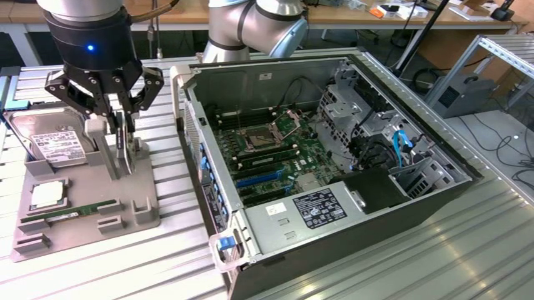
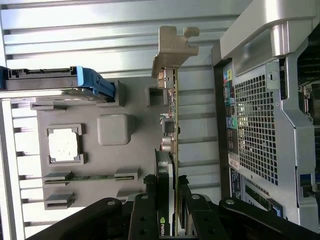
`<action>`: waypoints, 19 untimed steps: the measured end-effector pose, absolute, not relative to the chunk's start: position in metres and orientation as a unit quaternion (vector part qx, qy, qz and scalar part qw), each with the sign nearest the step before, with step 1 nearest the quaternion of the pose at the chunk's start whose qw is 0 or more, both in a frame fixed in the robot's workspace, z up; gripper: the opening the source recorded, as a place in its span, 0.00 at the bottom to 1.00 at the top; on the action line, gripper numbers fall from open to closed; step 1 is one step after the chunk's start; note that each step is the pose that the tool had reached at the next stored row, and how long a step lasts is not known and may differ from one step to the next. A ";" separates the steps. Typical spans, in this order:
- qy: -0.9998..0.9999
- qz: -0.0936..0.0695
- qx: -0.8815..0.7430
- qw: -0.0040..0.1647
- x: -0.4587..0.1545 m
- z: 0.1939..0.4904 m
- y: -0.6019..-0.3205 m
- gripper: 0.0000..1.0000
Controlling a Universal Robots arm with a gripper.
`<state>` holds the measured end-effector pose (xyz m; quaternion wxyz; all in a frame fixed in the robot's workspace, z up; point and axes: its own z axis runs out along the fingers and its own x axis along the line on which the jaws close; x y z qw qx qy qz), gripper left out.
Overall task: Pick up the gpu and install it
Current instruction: 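Pick up the gpu and move the gpu toward the slot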
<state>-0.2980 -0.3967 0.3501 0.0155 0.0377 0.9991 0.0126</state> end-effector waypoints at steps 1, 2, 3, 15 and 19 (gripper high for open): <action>0.999 0.013 0.038 0.016 -0.298 0.352 -0.397 0.27; 0.999 0.013 0.038 0.016 -0.298 0.355 -0.397 0.27; 0.999 0.013 0.038 0.016 -0.298 0.356 -0.397 0.27; 0.999 0.014 0.038 0.015 -0.298 0.372 -0.397 0.27; 0.999 0.015 0.038 0.015 -0.298 0.377 -0.397 0.27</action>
